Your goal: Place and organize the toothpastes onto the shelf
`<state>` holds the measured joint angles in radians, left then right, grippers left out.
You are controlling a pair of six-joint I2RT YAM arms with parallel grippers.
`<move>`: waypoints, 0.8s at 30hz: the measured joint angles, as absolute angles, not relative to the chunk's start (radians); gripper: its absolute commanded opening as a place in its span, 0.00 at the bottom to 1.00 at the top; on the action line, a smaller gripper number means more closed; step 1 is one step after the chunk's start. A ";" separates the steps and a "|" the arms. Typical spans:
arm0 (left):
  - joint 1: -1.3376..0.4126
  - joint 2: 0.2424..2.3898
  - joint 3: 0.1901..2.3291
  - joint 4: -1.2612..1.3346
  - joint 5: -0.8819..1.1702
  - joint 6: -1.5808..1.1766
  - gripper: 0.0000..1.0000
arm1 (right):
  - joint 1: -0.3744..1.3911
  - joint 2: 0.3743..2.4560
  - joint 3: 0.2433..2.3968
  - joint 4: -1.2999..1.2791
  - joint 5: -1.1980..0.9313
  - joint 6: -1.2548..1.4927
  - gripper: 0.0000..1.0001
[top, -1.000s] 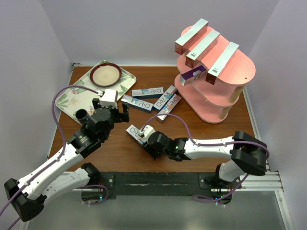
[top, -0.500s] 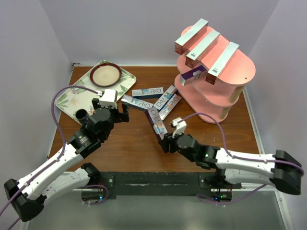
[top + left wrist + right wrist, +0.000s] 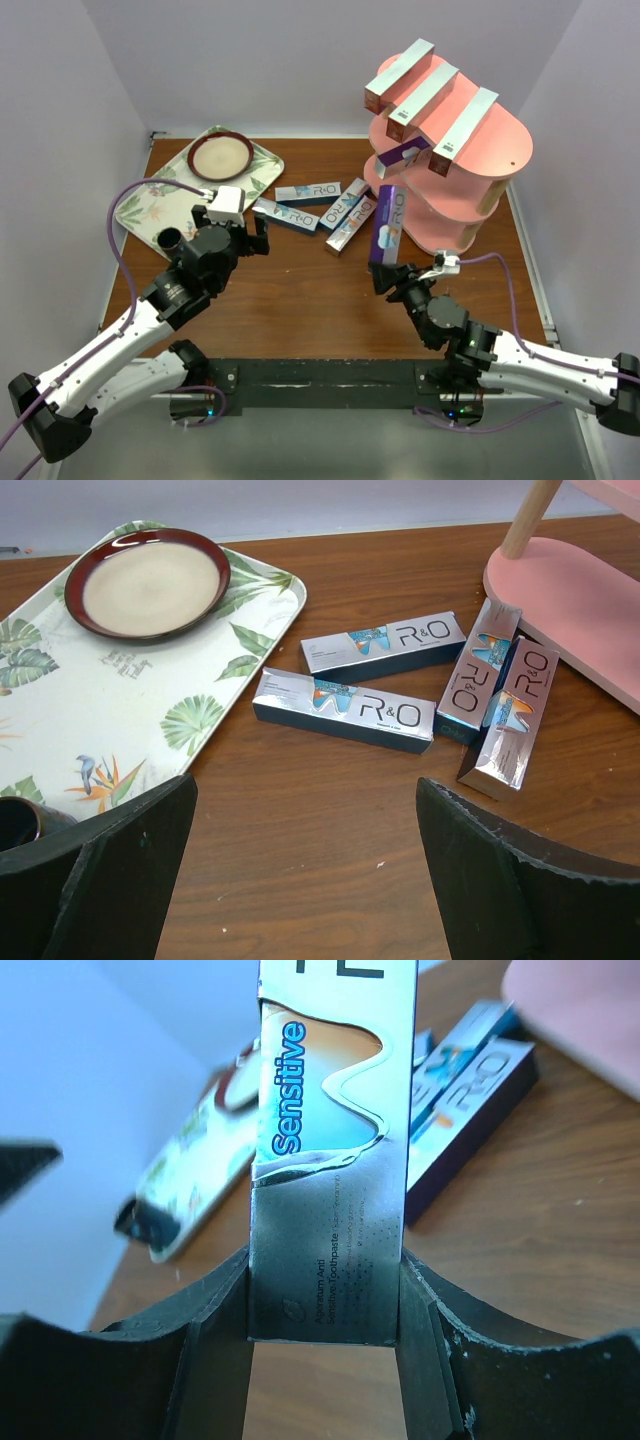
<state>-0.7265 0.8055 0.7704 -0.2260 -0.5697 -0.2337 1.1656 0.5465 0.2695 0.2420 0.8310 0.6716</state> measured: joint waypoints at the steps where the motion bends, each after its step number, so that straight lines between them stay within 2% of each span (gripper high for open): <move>1: -0.727 0.805 0.770 -0.226 -0.569 -0.234 0.96 | 1.164 0.541 0.270 0.251 0.859 0.675 0.24; 9: -0.727 0.805 0.770 -0.226 -0.569 -0.233 0.96 | 1.062 0.586 0.294 0.262 0.971 0.772 0.24; 24: -0.727 0.798 0.770 -0.226 -0.570 -0.233 0.96 | 0.702 0.818 0.340 0.433 0.776 1.037 0.25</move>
